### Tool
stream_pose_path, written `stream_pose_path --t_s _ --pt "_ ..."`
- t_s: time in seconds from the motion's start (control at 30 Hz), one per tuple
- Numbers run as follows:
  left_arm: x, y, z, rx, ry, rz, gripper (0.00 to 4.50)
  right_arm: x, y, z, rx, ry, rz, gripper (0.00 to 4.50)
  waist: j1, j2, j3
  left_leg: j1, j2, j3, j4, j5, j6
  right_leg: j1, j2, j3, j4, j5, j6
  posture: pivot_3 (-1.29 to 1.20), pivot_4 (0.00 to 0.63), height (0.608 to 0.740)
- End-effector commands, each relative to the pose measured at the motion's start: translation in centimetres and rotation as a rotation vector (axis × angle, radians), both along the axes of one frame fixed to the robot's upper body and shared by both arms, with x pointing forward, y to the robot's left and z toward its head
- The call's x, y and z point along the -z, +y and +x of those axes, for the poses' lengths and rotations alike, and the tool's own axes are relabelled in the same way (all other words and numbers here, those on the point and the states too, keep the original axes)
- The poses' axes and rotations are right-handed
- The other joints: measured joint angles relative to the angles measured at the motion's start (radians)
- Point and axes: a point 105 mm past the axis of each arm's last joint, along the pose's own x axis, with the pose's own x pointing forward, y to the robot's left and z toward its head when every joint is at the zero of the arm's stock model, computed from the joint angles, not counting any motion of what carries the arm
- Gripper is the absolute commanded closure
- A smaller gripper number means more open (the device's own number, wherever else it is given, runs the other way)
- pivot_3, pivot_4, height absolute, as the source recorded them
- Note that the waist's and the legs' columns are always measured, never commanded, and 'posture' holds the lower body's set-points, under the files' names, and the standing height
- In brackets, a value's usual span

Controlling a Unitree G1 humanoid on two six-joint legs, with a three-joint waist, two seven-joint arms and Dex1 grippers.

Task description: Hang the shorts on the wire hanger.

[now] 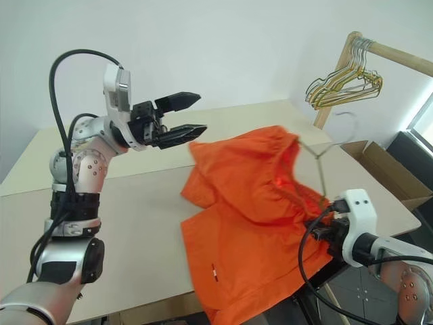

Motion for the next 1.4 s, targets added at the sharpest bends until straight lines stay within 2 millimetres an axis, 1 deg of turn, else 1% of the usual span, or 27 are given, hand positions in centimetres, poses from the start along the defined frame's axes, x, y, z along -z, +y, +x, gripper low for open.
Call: stream_pose_path --t_s 0.03,0.1,0.17,0.23,0.3,0.33,0.47,0.5,0.6,0.83,0.97,1.07,1.23,1.33,1.37,1.4 --pt "-1.2 0.1 -1.1 -0.025 -0.005 -0.051 0.04 -1.6 -3.7 0.0 0.272 -0.087 -0.018 4.50 -0.013 0.010 -0.006 0.000 0.000 0.000 -0.001 0.000 0.000 0.000 0.000 0.000 0.000 0.000 0.000 -0.26 0.004 0.740" --pt "-0.9 0.0 -1.2 -0.037 0.013 -0.056 0.04 -1.8 -5.2 -0.2 0.386 -0.104 -0.004 4.50 -0.020 0.015 -0.010 0.002 0.000 0.000 -0.002 0.000 0.000 0.002 0.001 0.000 0.000 0.000 0.000 -0.26 0.003 0.740" --pt "-0.9 0.1 -1.2 -0.039 0.023 -0.057 0.04 -2.6 -7.0 -0.1 0.502 -0.127 0.009 4.50 -0.024 0.019 -0.012 0.006 0.000 0.001 -0.005 0.000 0.000 0.005 0.002 0.001 -0.001 0.000 0.000 -0.27 0.000 0.740" --pt "-1.0 0.2 -1.2 -0.038 0.029 -0.057 0.04 -3.3 -8.6 0.0 0.593 -0.133 0.006 4.50 -0.030 0.020 -0.012 0.012 0.000 0.004 -0.008 0.000 0.000 0.011 0.002 0.003 -0.004 0.000 0.000 -0.27 0.000 0.740" --pt "-1.0 0.2 -1.1 -0.046 0.020 -0.045 0.04 -4.1 -10.1 0.3 0.676 -0.145 0.034 4.50 -0.035 0.021 -0.013 0.021 0.001 0.004 -0.010 -0.001 0.002 0.021 0.004 0.002 -0.009 0.000 0.000 -0.26 0.000 0.740" --pt "-1.1 0.1 -1.0 -0.049 0.021 -0.043 0.04 -4.6 -11.0 0.4 0.721 -0.147 0.047 4.50 -0.039 0.021 -0.013 0.022 0.001 0.004 -0.010 -0.001 0.002 0.023 0.004 0.001 -0.009 -0.001 0.001 -0.26 0.000 0.740" --pt "-1.4 0.1 -1.1 -0.055 0.019 -0.044 0.04 -6.7 -13.8 0.6 0.819 -0.150 0.098 4.50 -0.044 0.021 -0.012 0.031 0.001 0.005 -0.011 -0.004 0.006 0.035 0.005 0.001 -0.015 -0.002 0.002 -0.25 0.000 0.740" --pt "-1.4 0.1 -1.2 -0.055 0.016 -0.042 0.04 -7.1 -14.4 0.7 0.841 -0.145 0.120 4.50 -0.044 0.020 -0.012 0.031 0.001 0.005 -0.011 -0.004 0.007 0.035 0.004 0.001 -0.015 -0.002 0.002 -0.25 0.000 0.740" --pt "-1.3 0.2 -1.4 -0.060 0.014 -0.039 0.04 -7.2 -15.6 0.8 0.887 -0.103 0.174 4.50 -0.044 0.020 -0.012 0.031 0.002 0.006 -0.011 -0.004 0.007 0.036 0.005 0.001 -0.017 -0.002 0.002 -0.24 0.000 0.740" --pt "-1.1 0.7 -1.6 -0.082 0.012 -0.023 0.04 -6.1 -17.8 0.4 1.011 0.002 0.315 4.50 -0.044 0.021 -0.011 0.030 0.003 0.009 -0.011 -0.005 0.009 0.042 0.007 0.003 -0.021 -0.002 0.003 -0.21 0.000 0.740" --pt "-1.1 0.9 -1.8 -0.097 0.013 -0.019 0.04 -5.5 -18.3 0.3 1.071 0.033 0.391 4.50 -0.040 0.021 -0.010 0.033 0.005 0.009 -0.011 -0.006 0.011 0.048 0.008 0.001 -0.025 -0.002 0.003 -0.20 0.000 0.740" --pt "-0.8 1.0 -1.8 -0.111 0.021 -0.013 0.04 -4.8 -18.5 0.0 1.108 0.059 0.416 4.50 -0.031 0.020 -0.010 0.034 0.005 0.009 -0.012 -0.007 0.012 0.050 0.008 0.001 -0.026 -0.002 0.004 -0.19 0.000 0.740" --pt "-0.6 1.1 -1.8 -0.122 0.030 -0.011 0.04 -4.6 -18.5 -0.2 1.143 0.068 0.379 4.50 -0.016 0.017 -0.008 0.034 0.005 0.009 -0.011 -0.007 0.012 0.050 0.008 0.001 -0.027 -0.002 0.004 -0.20 0.000 0.740" --pt "-0.6 1.1 -1.8 -0.128 0.033 -0.013 0.00 -5.1 -18.4 -0.5 1.177 0.054 0.318 3.61 -0.015 0.017 -0.008 0.033 0.006 0.009 -0.011 -0.007 0.012 0.050 0.008 0.001 -0.028 -0.002 0.004 -0.19 0.000 0.740" --pt "-0.6 1.1 -1.8 -0.129 0.033 -0.013 0.00 -5.4 -18.5 -0.8 1.195 0.044 0.259 3.35 -0.015 0.018 -0.008 0.033 0.005 0.009 -0.011 -0.007 0.012 0.050 0.008 0.001 -0.028 -0.002 0.004 -0.19 0.000 0.740" --pt "-0.6 1.1 -1.8 -0.130 0.033 -0.013 0.00 -6.0 -18.7 -0.9 1.211 0.018 0.194 2.95 -0.014 0.019 -0.008 0.033 0.005 0.010 -0.011 -0.007 0.012 0.050 0.008 0.001 -0.028 -0.002 0.004 -0.19 0.000 0.740"
